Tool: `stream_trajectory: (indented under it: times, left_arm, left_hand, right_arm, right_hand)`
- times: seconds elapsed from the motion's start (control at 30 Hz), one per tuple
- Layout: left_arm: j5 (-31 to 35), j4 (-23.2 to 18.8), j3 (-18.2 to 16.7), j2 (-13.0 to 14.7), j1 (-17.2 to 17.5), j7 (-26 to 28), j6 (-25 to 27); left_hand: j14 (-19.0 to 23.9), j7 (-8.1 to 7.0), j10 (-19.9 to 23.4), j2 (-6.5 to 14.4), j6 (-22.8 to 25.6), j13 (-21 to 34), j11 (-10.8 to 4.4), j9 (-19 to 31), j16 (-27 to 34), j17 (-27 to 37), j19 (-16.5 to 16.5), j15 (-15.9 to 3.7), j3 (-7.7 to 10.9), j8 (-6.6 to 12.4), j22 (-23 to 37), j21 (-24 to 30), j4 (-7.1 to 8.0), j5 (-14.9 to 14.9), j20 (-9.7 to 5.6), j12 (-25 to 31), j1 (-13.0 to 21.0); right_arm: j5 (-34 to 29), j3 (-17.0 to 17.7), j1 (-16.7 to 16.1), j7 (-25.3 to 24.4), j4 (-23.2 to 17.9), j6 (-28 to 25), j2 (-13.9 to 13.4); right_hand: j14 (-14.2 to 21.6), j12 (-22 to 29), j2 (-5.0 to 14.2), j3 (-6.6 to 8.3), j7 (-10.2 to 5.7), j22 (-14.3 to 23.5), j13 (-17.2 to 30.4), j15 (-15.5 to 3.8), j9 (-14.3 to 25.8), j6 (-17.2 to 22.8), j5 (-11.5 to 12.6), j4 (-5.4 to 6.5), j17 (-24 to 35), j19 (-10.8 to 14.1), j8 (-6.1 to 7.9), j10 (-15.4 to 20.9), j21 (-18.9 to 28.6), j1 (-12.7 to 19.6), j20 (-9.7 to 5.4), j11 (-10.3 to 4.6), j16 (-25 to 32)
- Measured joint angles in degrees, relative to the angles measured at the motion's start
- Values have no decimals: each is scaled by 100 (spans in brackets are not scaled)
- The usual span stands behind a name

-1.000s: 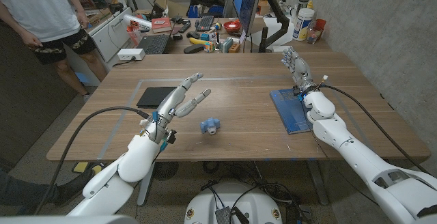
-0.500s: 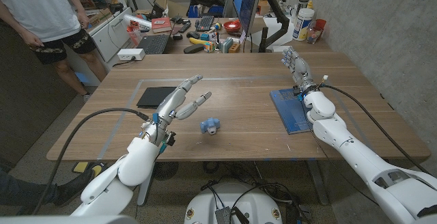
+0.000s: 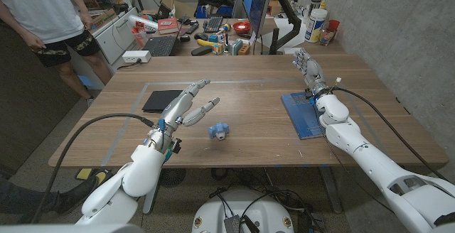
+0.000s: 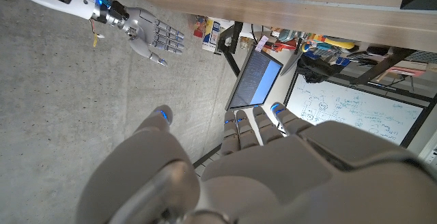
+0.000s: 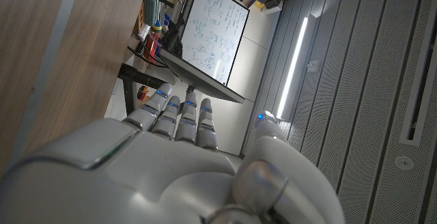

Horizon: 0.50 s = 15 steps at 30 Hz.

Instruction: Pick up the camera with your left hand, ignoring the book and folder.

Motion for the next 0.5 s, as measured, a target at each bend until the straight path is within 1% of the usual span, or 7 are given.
stream_trajectory:
  times: [0.07, 0.13, 0.2, 0.27, 0.37, 0.43, 0.5]
  left_arm:
    - [151, 0, 0, 0, 0, 5, 81]
    - [251, -98, -2, -42, 64, 9, 142]
    - [367, -129, -2, -58, 84, 11, 211]
    - [458, -167, -2, -80, 111, 12, 265]
    - [561, -199, -2, -97, 131, 11, 331]
    - [633, -220, 0, -107, 144, -1, 377]
    - [671, -265, 1, -128, 172, -13, 404]
  left_hand:
    - [0, -12, 0, 0, 12, 0, 0, 0, 0, 0, 10, 0, 0, 0, 0, 0, 0, 0, 59, 0, 0]
    - [0, -31, 0, 0, 31, 0, 0, 0, 0, 0, 17, 0, 19, 0, 0, 0, -19, 0, 66, 0, 0]
    - [25, -31, 16, 0, 31, 0, -16, 0, 0, 0, 40, -24, 0, 0, 0, 0, -47, 0, 89, 0, 0]
    - [30, -53, 31, -12, 53, 0, -31, 5, 0, 0, 61, -30, 0, 0, 0, 22, -47, 0, 110, 0, 12]
    - [30, -61, 43, -23, 61, 0, -43, 30, 0, 0, 88, -30, 0, 0, 0, 22, -47, 0, 200, 0, 23]
    - [30, -61, 62, -1, 61, 0, -61, 30, 0, 0, 110, -30, 0, 0, 0, 22, -47, 0, 223, 0, 44]
    - [30, -76, 83, 7, 76, 0, -43, 29, 0, 0, 119, -30, 0, 0, 0, 22, -47, 0, 231, 0, 53]
  right_arm:
    - [0, -1, 1, 0, 0, 0, 1]
    - [-1, -1, 2, 9, 0, 0, 1]
    - [-1, -1, 2, 12, 0, 0, 1]
    - [-1, -1, 2, 15, 1, 0, 1]
    - [-1, -1, 2, 16, 6, 0, 0]
    - [-1, -1, 2, 18, 11, 0, 0]
    - [1, -1, 2, 22, 16, 0, -1]
  right_hand:
    - [0, 0, 0, 0, 0, 0, 0, 0, 0, 0, 0, 0, 0, 0, 0, 0, 0, 0, 0, 0, 0]
    - [0, 0, 0, 0, 0, 0, 0, 0, 0, 0, 0, 0, 0, 0, 0, 0, 0, 0, 0, 0, 0]
    - [0, 0, 0, 0, 0, 0, 0, 0, 0, 0, 0, 0, 0, 3, 0, 0, 0, 0, -3, 0, 0]
    - [0, 0, 0, 0, 0, 0, 0, 0, 0, 0, 0, 0, 0, 22, 0, 0, -22, 0, -22, 0, 0]
    - [0, 0, 0, 0, -21, 0, 0, 0, 0, 22, 0, 0, 0, 22, 0, 0, -22, 0, -22, 0, 0]
    - [0, 0, 0, 0, -21, 0, 0, 0, 0, 22, 0, 0, 0, 22, 0, 0, -22, 0, -22, 0, 0]
    - [0, 0, 0, 0, -21, 0, 0, 0, 0, 21, 0, 0, 0, 22, 0, -1, -22, 0, -22, 0, 0]
